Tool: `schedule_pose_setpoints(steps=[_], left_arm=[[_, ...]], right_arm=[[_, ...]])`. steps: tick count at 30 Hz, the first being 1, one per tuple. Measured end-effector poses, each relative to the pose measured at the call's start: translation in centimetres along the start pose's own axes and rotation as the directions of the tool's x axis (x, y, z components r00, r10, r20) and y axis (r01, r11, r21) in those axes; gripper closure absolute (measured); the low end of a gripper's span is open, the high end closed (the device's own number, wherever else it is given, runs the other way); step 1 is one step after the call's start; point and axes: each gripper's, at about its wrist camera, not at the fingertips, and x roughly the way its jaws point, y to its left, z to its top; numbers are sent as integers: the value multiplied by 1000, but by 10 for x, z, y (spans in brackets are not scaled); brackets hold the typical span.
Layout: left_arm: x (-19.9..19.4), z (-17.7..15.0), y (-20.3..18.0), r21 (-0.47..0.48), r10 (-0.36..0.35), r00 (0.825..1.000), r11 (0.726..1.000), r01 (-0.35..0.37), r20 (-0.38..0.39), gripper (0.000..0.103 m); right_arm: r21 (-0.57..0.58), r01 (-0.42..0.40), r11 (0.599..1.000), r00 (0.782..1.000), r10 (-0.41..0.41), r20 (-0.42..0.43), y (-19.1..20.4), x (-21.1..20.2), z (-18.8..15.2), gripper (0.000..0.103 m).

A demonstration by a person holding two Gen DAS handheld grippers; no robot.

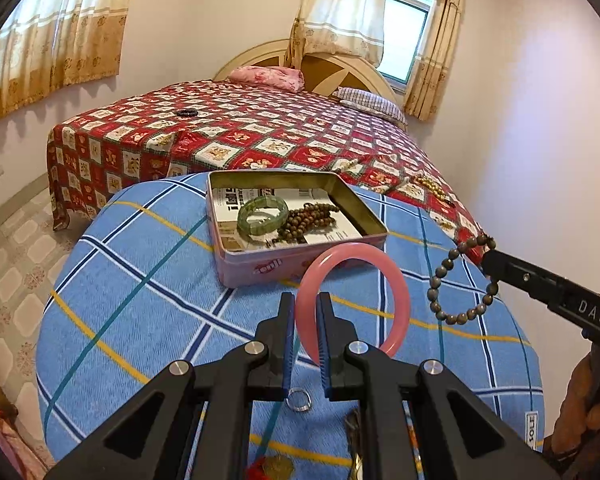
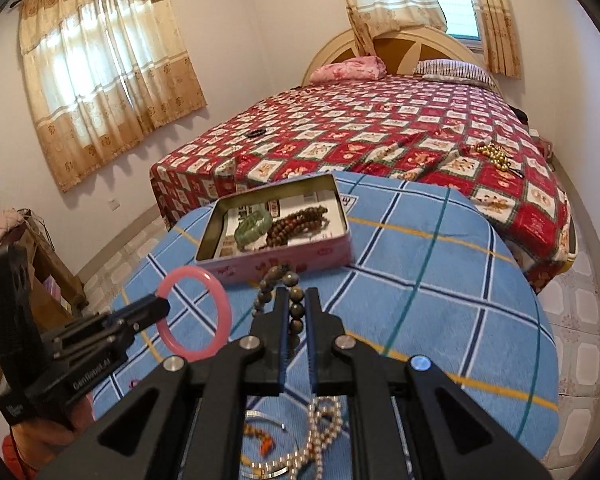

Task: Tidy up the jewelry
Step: 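Carry the pink bangle and grey beads into the tin and open both tools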

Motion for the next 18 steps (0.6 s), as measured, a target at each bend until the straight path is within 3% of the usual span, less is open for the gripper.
schedule_pose_setpoints(steps=[14, 18], left_arm=[[54, 56, 22, -61, 15, 999, 998, -14, 29, 93], [84, 65, 30, -70, 60, 998, 996, -60, 2, 93]], right_arm=[[96, -58, 994, 998, 54, 44, -8, 59, 58, 92], [130, -71, 989, 997, 69, 26, -11, 91, 69, 92]])
